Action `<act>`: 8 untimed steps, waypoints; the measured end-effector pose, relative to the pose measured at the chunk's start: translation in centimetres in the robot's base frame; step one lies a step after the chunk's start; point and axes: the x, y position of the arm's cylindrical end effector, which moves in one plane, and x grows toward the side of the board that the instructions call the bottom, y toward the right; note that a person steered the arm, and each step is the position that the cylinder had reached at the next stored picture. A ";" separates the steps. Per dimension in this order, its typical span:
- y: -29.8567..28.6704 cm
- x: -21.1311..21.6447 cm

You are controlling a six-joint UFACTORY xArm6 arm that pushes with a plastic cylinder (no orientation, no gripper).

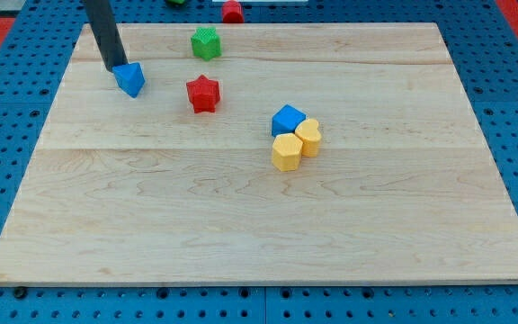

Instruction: Push the blue triangle to the bottom of the blue cube

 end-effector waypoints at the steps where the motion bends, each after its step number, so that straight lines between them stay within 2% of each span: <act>1: 2.5 2.0; 2: 2.9 5.4; 4: 10.2 5.6; 5: 10.6 7.3; 8: 9.6 5.1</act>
